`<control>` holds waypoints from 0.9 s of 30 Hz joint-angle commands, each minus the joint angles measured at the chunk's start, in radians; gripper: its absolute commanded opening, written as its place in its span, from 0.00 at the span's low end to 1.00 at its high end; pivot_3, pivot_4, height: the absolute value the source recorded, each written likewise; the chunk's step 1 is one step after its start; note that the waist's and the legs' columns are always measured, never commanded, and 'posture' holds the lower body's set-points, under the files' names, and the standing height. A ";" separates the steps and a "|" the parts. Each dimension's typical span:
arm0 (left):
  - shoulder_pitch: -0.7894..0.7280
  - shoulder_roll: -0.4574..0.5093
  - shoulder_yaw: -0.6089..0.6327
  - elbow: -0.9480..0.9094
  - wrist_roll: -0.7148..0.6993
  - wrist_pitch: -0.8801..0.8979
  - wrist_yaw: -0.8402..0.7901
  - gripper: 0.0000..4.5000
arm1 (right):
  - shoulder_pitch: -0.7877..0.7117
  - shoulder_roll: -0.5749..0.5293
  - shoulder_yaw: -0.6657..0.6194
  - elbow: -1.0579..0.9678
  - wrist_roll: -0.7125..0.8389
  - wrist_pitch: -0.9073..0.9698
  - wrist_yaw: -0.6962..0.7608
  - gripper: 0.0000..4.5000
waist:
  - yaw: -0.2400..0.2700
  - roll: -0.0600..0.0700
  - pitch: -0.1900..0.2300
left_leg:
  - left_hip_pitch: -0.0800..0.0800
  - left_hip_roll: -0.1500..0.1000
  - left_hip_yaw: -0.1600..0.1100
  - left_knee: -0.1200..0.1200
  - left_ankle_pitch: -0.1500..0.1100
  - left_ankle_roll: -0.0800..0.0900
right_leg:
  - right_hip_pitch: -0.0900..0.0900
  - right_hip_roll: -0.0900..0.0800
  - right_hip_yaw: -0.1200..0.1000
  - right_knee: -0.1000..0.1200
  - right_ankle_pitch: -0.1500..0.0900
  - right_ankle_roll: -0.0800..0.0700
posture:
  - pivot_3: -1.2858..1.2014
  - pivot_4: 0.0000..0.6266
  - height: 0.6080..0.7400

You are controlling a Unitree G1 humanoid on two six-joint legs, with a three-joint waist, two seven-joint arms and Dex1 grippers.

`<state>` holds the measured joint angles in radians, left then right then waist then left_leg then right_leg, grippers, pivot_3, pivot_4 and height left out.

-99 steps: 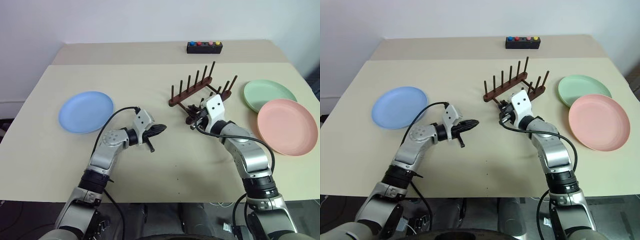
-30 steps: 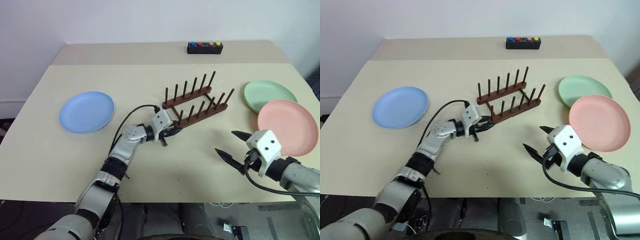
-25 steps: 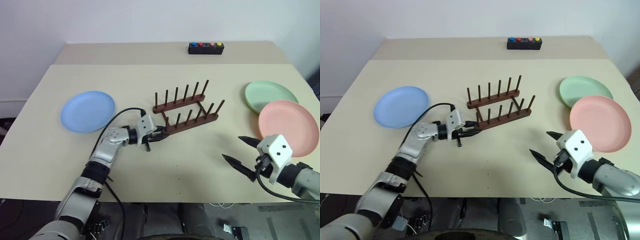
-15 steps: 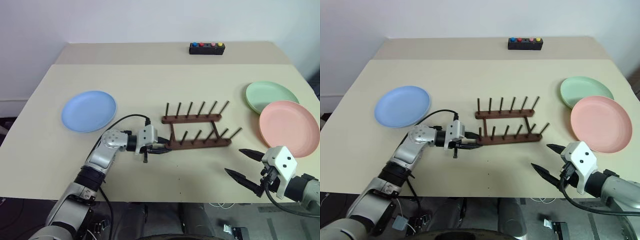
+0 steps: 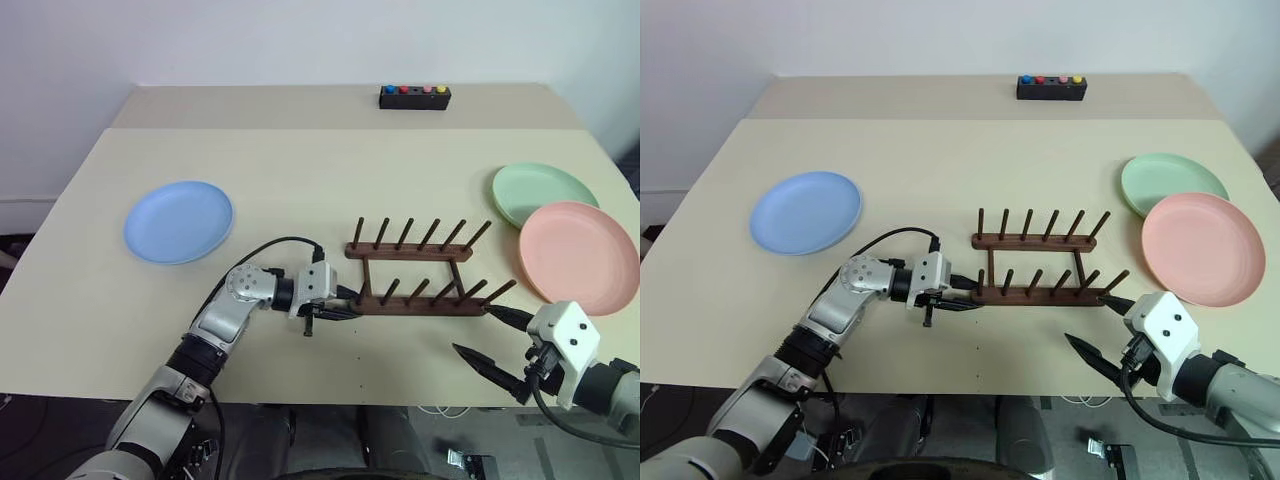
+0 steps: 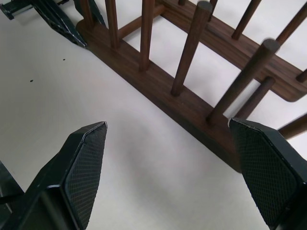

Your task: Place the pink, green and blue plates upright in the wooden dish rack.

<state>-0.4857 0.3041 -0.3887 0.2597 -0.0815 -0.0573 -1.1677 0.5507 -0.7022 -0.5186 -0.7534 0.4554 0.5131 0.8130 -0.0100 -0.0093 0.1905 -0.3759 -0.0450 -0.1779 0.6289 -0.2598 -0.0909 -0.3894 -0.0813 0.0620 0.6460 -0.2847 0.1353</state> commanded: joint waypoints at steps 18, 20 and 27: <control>0.025 0.009 0.008 -0.069 -0.013 0.058 0.052 0.99 | 0.013 0.002 -0.037 -0.019 0.015 -0.022 0.008 0.92 | 0.000 0.000 0.000 | 0.000 0.000 0.000 0.000 0.000 0.000 | 0.000 0.000 0.000 0.000 0.000 0.000 | 0.52 0.24 1.00; 0.029 0.027 0.025 -0.082 -0.029 0.081 0.050 0.99 | 0.032 0.007 -0.049 -0.023 0.015 -0.023 0.012 0.92 | 0.000 0.000 0.000 | 0.000 0.000 0.000 0.000 0.000 0.000 | 0.000 0.000 0.000 0.000 0.000 0.000 | 0.52 0.24 1.00; 0.097 0.154 0.105 -0.238 -0.183 0.267 -0.048 0.72 | 0.104 0.033 -0.073 -0.011 0.004 -0.004 -0.003 0.54 | -0.003 0.001 0.000 | 0.000 0.001 0.000 -0.001 0.000 0.000 | 0.000 0.000 0.000 0.000 0.000 0.000 | 0.52 0.24 1.00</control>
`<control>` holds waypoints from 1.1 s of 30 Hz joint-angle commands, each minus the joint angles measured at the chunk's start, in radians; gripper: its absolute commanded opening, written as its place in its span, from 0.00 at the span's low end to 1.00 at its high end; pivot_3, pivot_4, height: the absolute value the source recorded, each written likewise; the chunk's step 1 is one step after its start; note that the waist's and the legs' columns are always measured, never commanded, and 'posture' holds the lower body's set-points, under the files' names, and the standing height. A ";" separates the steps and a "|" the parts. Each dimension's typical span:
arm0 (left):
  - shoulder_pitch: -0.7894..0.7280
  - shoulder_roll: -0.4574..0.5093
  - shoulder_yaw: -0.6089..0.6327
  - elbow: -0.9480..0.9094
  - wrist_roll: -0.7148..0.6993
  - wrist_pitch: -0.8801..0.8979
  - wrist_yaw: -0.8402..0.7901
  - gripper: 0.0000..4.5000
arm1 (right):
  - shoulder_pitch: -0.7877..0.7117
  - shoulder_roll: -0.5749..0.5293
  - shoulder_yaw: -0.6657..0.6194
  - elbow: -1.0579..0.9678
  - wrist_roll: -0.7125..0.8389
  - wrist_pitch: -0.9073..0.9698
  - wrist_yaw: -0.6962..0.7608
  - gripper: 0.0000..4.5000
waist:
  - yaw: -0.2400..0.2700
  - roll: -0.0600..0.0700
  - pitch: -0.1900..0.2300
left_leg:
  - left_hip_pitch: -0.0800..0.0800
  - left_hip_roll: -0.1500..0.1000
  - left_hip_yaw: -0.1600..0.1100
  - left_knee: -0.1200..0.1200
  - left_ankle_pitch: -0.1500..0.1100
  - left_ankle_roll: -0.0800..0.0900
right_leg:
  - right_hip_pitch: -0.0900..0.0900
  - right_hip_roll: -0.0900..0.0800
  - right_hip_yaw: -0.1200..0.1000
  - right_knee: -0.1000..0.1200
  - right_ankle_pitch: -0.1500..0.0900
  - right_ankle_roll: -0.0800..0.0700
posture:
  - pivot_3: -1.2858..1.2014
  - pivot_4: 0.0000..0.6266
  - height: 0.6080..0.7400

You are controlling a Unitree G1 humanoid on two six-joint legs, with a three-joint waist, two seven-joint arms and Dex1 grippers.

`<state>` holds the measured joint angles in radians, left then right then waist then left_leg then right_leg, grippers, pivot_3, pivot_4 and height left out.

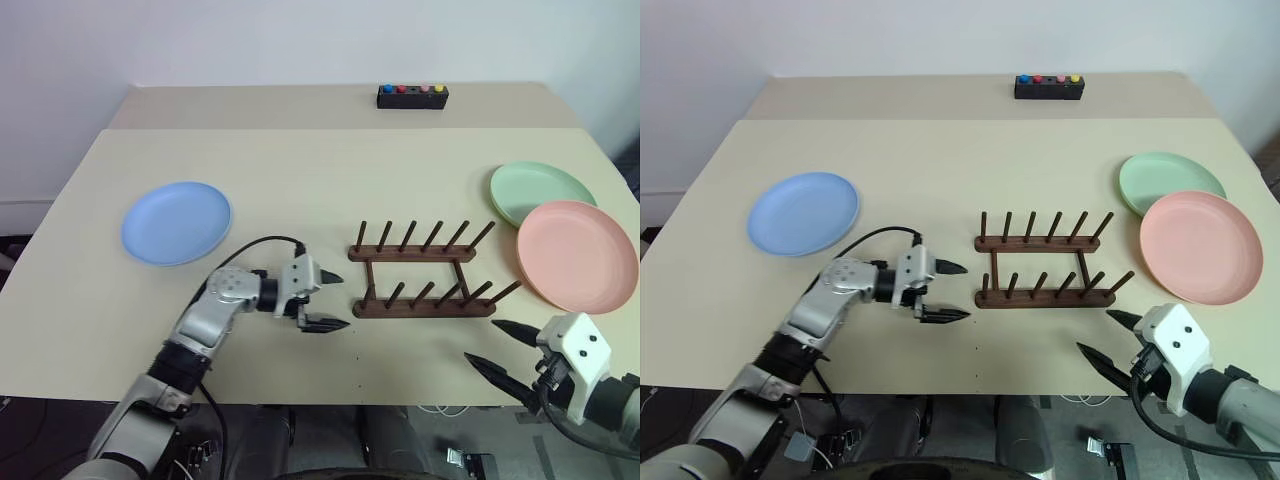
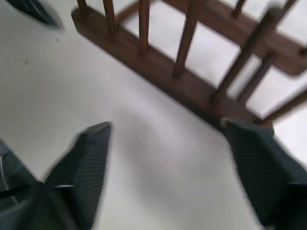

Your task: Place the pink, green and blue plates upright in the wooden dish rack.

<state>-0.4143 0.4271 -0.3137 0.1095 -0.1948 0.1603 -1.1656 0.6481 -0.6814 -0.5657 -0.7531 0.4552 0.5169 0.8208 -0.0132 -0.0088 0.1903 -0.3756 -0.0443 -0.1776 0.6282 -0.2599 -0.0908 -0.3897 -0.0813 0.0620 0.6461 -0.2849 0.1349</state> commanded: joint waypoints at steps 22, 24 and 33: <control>0.004 -0.050 -0.141 -0.125 0.044 0.098 0.041 0.01 | -0.125 0.016 0.123 0.168 -0.154 -0.042 -0.145 0.00 | 0.002 0.000 0.000 | 0.000 0.000 0.001 0.001 0.000 0.000 | 0.000 0.000 0.001 0.000 -0.001 -0.001 | 0.52 0.24 1.00; -0.002 -0.063 -0.136 -0.104 0.058 0.076 0.063 0.01 | -0.151 0.014 0.135 0.188 -0.161 -0.044 -0.154 0.00 | 0.002 0.000 0.000 | 0.000 0.000 0.002 0.001 0.000 0.000 | 0.000 0.000 0.001 0.000 0.000 0.000 | 0.52 0.24 1.00; -0.004 -0.085 -0.119 -0.045 0.082 0.017 0.118 0.01 | -0.248 0.005 0.188 0.283 -0.190 -0.074 -0.161 0.00 | 0.003 0.000 0.000 | 0.000 0.000 0.002 0.001 0.000 0.000 | 0.000 0.000 0.001 0.000 0.000 0.000 | 0.52 0.24 1.00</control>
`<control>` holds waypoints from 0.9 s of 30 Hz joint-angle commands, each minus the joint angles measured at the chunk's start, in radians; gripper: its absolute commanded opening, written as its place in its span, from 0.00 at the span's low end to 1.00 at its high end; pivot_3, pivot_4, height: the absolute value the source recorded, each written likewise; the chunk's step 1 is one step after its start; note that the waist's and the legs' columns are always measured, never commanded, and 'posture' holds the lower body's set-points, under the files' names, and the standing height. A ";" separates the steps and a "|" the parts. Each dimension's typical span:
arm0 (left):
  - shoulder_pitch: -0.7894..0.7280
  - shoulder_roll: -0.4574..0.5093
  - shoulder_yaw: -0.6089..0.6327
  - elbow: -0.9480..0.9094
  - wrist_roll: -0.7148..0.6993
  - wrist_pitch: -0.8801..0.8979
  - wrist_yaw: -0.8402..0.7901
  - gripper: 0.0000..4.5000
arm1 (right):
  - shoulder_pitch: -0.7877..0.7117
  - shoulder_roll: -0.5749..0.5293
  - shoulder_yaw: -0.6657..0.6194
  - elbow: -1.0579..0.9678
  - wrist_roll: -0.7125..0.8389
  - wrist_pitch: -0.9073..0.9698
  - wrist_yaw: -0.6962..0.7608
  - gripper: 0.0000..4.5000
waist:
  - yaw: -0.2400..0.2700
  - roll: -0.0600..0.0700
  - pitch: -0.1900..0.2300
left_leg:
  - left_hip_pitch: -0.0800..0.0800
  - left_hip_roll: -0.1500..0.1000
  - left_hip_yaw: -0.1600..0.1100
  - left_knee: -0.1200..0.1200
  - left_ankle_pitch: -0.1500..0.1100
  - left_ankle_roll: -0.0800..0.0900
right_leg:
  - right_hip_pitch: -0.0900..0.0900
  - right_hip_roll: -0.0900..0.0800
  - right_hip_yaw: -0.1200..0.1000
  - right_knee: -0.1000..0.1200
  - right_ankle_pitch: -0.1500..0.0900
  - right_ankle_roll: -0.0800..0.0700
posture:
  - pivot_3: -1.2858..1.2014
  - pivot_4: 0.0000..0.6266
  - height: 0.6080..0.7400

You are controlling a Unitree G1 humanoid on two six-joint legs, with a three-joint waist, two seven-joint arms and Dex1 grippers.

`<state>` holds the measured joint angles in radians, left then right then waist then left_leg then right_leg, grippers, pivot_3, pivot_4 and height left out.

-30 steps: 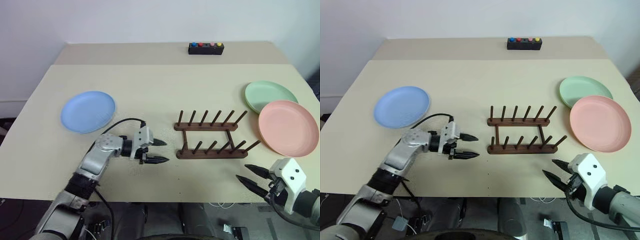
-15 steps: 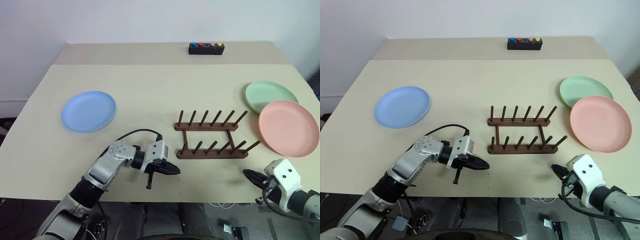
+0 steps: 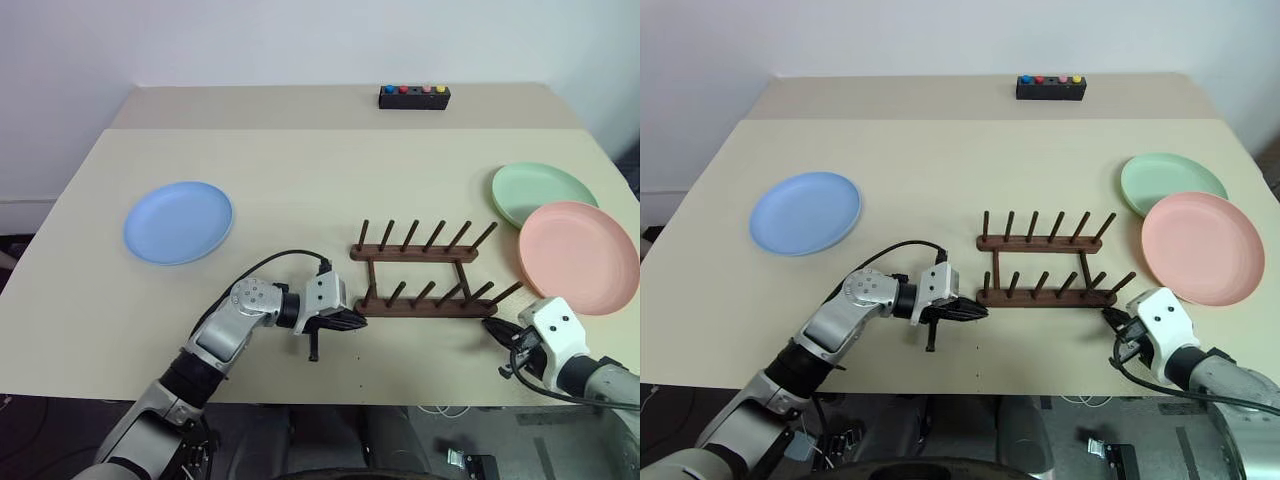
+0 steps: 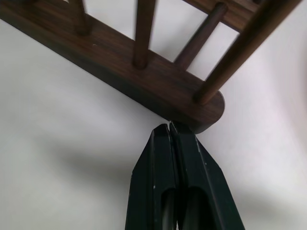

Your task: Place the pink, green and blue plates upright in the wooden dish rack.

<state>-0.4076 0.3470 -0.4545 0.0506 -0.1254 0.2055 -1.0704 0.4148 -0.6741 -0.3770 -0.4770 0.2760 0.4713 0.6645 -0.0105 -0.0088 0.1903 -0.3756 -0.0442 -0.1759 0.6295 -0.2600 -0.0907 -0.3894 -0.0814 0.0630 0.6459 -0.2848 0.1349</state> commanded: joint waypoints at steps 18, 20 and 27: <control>-0.124 -0.089 0.083 0.300 0.072 -0.200 0.153 0.01 | -0.286 0.011 0.144 0.213 -0.099 -0.116 -0.060 0.00 | -0.002 0.000 0.000 | 0.001 0.000 0.000 0.001 0.000 0.000 | 0.000 0.000 0.000 0.001 0.000 0.000 | 0.52 0.24 1.00; -0.143 -0.100 0.091 0.345 0.078 -0.219 0.166 0.01 | -0.317 0.012 0.162 0.238 -0.111 -0.126 -0.063 0.00 | -0.002 0.001 0.000 | 0.001 0.000 0.000 0.000 0.000 0.000 | 0.000 0.000 0.000 0.001 0.000 0.000 | 0.52 0.24 1.00; -0.176 -0.121 0.108 0.429 0.083 -0.260 0.169 0.01 | -0.385 0.009 0.196 0.316 -0.130 -0.157 -0.063 0.00 | -0.003 0.001 -0.001 | 0.001 -0.001 0.000 0.001 0.000 0.000 | 0.001 0.000 0.001 0.001 0.001 0.001 | 0.52 0.24 1.00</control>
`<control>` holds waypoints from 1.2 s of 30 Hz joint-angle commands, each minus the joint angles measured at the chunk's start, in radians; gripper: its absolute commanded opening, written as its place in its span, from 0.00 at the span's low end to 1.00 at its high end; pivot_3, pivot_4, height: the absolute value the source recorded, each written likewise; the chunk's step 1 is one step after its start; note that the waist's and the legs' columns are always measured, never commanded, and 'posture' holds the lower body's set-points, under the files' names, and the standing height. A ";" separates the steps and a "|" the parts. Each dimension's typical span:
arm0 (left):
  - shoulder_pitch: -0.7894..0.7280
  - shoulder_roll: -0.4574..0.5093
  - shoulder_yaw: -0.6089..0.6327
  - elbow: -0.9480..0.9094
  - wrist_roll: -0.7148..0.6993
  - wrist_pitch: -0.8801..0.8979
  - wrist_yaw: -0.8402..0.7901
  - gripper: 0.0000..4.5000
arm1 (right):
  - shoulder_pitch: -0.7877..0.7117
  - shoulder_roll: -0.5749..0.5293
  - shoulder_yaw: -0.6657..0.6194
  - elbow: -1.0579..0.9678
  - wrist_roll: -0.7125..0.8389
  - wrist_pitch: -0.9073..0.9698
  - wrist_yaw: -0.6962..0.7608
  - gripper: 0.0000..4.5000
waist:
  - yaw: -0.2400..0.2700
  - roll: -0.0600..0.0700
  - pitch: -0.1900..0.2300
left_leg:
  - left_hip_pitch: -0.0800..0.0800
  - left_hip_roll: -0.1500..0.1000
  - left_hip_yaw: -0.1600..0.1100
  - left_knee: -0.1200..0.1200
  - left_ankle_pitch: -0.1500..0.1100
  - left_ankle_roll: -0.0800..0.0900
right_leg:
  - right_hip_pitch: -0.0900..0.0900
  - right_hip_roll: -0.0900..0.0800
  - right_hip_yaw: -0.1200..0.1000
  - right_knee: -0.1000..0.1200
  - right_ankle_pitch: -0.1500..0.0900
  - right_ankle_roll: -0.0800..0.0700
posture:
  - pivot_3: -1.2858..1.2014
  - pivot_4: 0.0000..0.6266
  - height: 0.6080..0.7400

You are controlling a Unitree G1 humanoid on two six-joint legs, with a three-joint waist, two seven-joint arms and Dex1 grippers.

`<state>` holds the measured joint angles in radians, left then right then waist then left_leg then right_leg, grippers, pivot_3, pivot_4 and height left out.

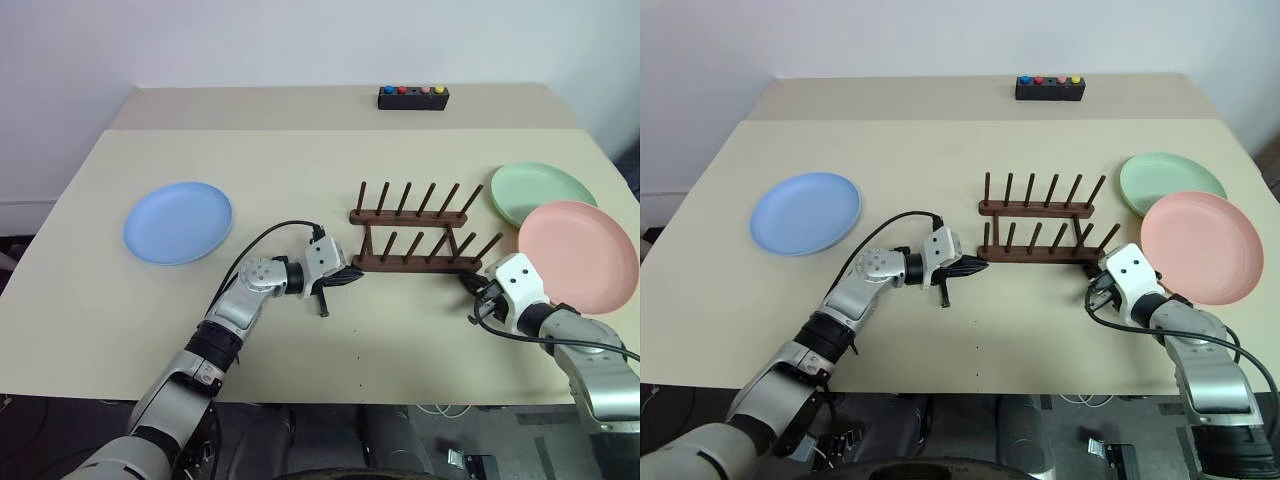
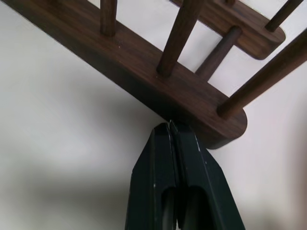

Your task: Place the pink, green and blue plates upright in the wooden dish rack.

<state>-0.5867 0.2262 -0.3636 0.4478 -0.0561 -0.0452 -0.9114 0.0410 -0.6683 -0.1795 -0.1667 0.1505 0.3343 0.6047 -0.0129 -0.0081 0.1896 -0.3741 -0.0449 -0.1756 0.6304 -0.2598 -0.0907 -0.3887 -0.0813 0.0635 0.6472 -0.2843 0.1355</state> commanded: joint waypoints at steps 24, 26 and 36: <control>0.147 0.122 0.087 -0.362 -0.188 0.166 -0.193 1.00 | 0.254 -0.157 -0.349 -0.220 0.062 0.155 0.054 0.99 | 0.001 0.000 0.000 | -0.001 0.000 0.002 0.000 -0.001 0.001 | 0.000 0.000 0.002 0.000 0.000 0.000 | 0.52 0.24 1.00; 0.145 0.108 0.083 -0.372 -0.188 0.159 -0.194 1.00 | 0.212 -0.164 -0.325 -0.165 0.045 0.166 0.039 0.99 | 0.001 0.000 0.000 | -0.001 0.000 0.002 0.000 -0.001 0.001 | -0.001 0.000 0.002 -0.001 0.000 0.000 | 0.52 0.24 1.00; 0.163 0.113 0.093 -0.433 -0.181 0.162 -0.176 1.00 | 0.100 -0.172 -0.258 0.004 -0.002 0.164 0.019 0.82 | 0.000 0.000 0.000 | -0.001 0.000 0.002 -0.001 -0.001 0.001 | -0.002 0.000 0.002 -0.001 0.000 0.000 | 0.52 0.24 1.00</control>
<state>-0.4317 0.3359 -0.2864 0.0537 -0.2300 0.1288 -1.0968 0.1484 -0.8237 -0.4274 -0.1587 0.1577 0.5106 0.6241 -0.0132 -0.0080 0.1899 -0.3751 -0.0446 -0.1735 0.6293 -0.2604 -0.0898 -0.3903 -0.0813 0.0657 0.6465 -0.2845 0.1353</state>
